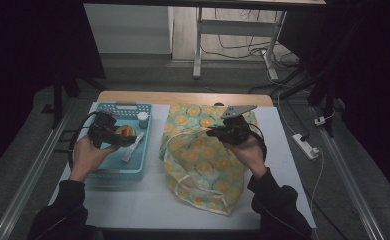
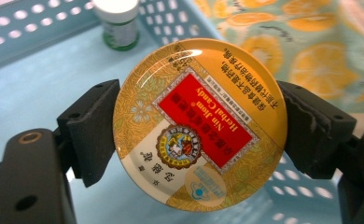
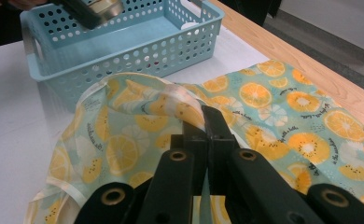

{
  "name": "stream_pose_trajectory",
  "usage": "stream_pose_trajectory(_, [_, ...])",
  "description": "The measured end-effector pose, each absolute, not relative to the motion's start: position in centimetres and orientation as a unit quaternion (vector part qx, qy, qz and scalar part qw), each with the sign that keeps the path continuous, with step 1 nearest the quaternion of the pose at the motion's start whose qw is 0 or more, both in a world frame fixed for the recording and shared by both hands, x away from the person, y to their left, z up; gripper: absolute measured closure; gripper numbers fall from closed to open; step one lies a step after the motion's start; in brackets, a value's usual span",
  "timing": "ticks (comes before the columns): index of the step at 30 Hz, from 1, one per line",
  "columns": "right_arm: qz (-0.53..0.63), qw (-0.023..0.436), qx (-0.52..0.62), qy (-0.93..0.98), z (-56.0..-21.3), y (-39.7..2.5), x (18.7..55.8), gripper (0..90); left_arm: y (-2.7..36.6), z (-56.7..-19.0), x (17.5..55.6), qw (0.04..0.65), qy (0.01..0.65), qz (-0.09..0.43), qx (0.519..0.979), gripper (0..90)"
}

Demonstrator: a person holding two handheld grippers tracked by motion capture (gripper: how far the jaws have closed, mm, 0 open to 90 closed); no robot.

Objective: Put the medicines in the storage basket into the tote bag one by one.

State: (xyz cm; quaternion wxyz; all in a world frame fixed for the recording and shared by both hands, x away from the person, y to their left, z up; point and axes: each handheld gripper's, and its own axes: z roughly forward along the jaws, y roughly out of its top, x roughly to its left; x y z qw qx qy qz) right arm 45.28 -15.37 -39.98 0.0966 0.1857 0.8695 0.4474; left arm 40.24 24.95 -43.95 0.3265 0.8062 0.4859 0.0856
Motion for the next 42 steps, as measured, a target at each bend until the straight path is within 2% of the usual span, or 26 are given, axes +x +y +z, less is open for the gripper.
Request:
stream_pose_trajectory(25, [0.45, 0.096, 0.189, 0.868, -40.1, -15.4, 45.4, 89.6, 18.9, -42.5, 35.4, 0.355, 0.395, 0.068, 0.844, 20.4])
stream_pose_trajectory(42, [0.451, 0.098, 0.201, 0.864, -40.2, -15.5, 45.6, 89.6, 12.5, -41.9, 35.6, 0.369, 0.332, 0.047, 0.867, 20.4])
